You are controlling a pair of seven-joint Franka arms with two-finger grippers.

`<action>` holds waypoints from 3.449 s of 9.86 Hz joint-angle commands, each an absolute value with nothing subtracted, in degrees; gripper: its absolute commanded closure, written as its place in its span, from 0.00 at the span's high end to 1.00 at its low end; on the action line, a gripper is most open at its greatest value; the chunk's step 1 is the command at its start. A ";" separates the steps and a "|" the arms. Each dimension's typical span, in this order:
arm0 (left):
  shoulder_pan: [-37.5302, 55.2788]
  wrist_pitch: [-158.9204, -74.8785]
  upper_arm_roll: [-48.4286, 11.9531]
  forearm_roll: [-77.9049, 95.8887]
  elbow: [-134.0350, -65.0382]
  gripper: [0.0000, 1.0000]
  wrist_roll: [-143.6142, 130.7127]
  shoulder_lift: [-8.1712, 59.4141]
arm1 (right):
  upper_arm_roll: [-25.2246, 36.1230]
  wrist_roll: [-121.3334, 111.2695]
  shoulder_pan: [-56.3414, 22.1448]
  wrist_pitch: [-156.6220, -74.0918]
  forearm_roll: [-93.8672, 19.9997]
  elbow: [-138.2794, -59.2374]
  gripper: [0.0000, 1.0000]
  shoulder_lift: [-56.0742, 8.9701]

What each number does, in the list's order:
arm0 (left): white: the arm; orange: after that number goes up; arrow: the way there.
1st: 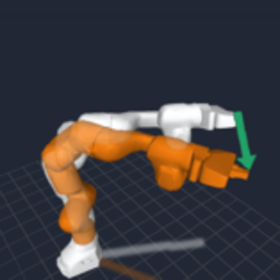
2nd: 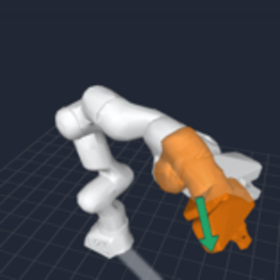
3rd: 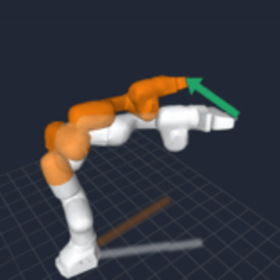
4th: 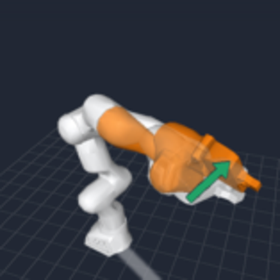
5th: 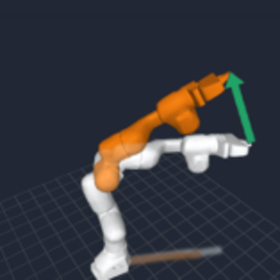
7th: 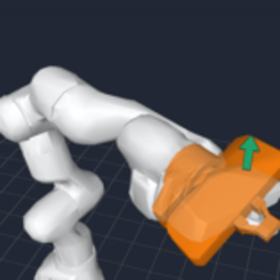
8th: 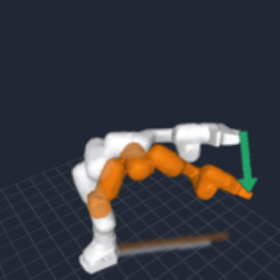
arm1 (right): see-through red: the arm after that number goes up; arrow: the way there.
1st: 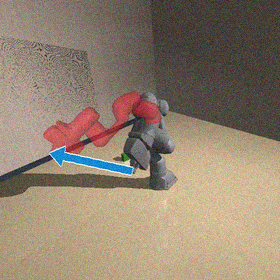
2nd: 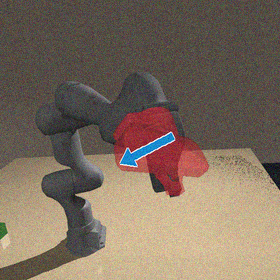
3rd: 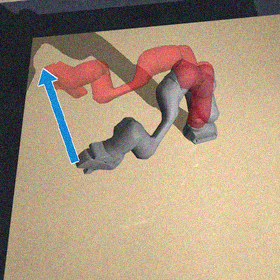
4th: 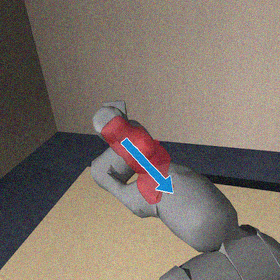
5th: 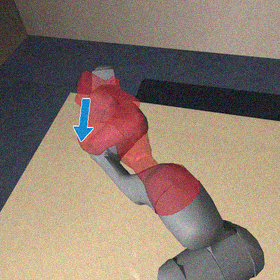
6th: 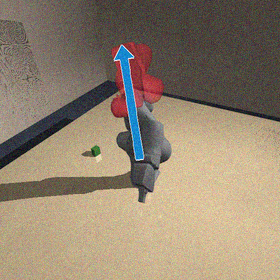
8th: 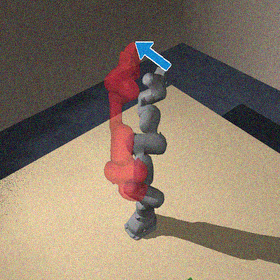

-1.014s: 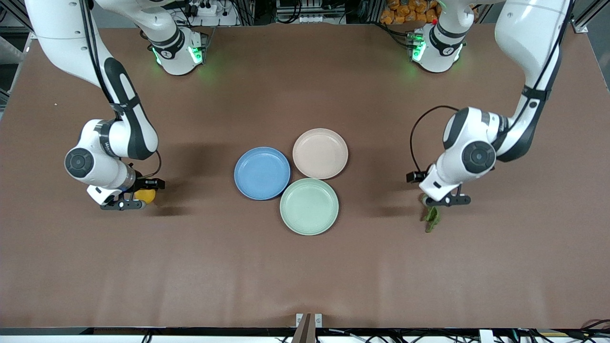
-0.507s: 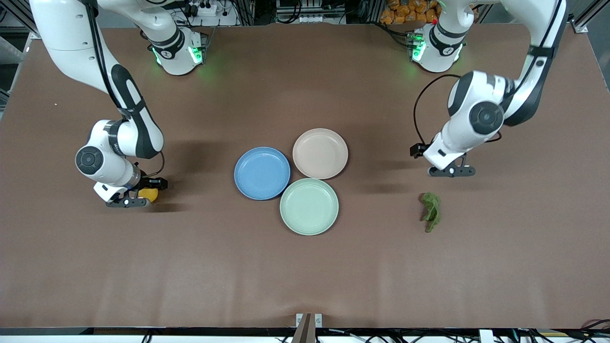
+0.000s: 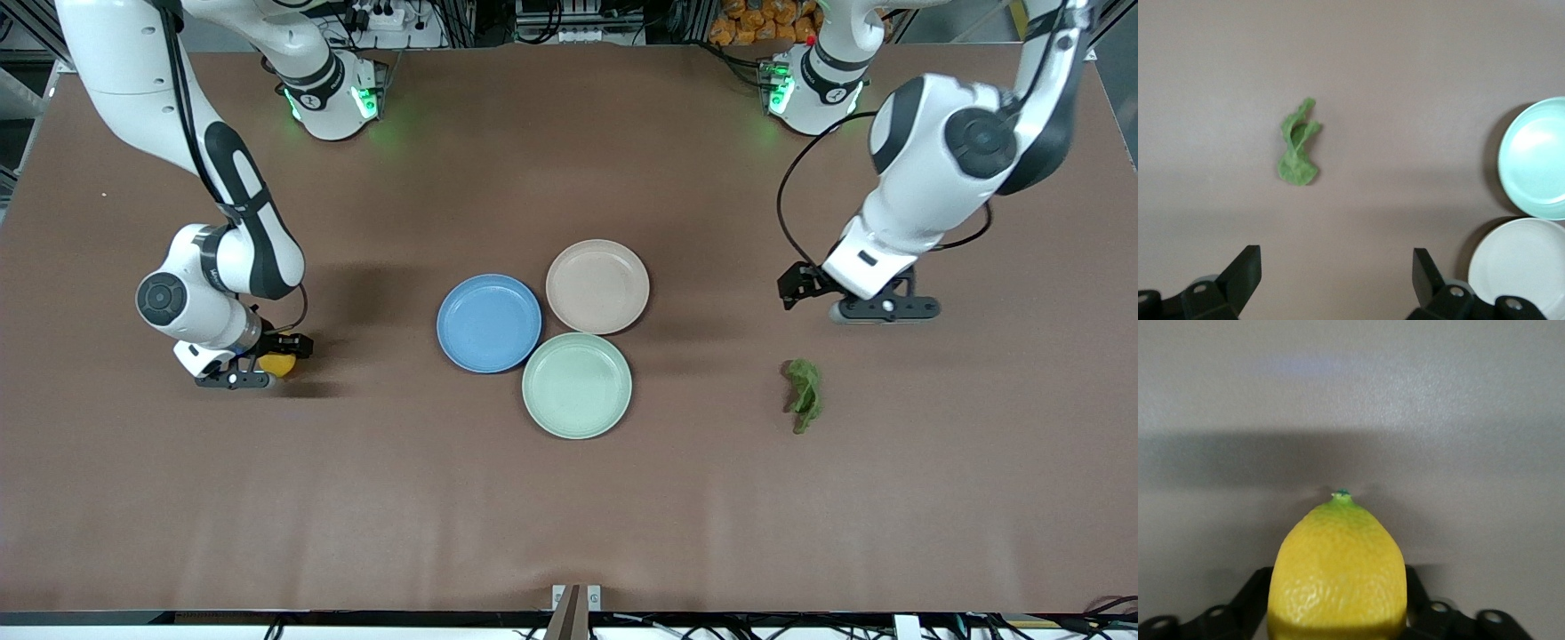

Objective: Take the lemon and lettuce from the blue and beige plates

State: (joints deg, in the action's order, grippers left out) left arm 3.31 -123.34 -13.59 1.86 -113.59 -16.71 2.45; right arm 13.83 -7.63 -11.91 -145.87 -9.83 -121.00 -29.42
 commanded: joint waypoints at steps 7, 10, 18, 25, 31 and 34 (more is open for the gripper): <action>3.60 -103.48 -10.72 2.64 -91.77 1.00 -14.34 1.93 | 13.18 -8.09 -10.81 -134.22 -11.16 -114.26 1.00 -24.36; 3.51 -90.30 -10.72 -0.77 -86.32 1.00 -5.13 1.85 | 12.92 -8.00 -9.49 -127.99 -11.16 -114.08 1.00 -18.57; 3.17 -87.71 -11.60 -2.37 -85.78 1.00 -11.60 1.85 | 6.15 -7.39 -2.99 -106.30 -4.58 -107.70 1.00 -4.66; 3.43 -87.63 -11.69 -1.41 -85.69 1.00 -9.58 1.84 | 2.11 -6.06 0.62 -81.93 -0.79 -85.45 1.00 -3.78; 3.08 -87.63 -11.69 -1.32 -85.69 1.00 -9.40 1.67 | 2.81 -6.06 -0.97 -86.02 1.05 -85.51 1.00 -3.25; 3.08 -87.63 -11.69 -1.23 -85.69 1.00 -9.40 1.67 | 2.90 -6.06 -1.05 -88.16 0.97 -86.04 1.00 -3.43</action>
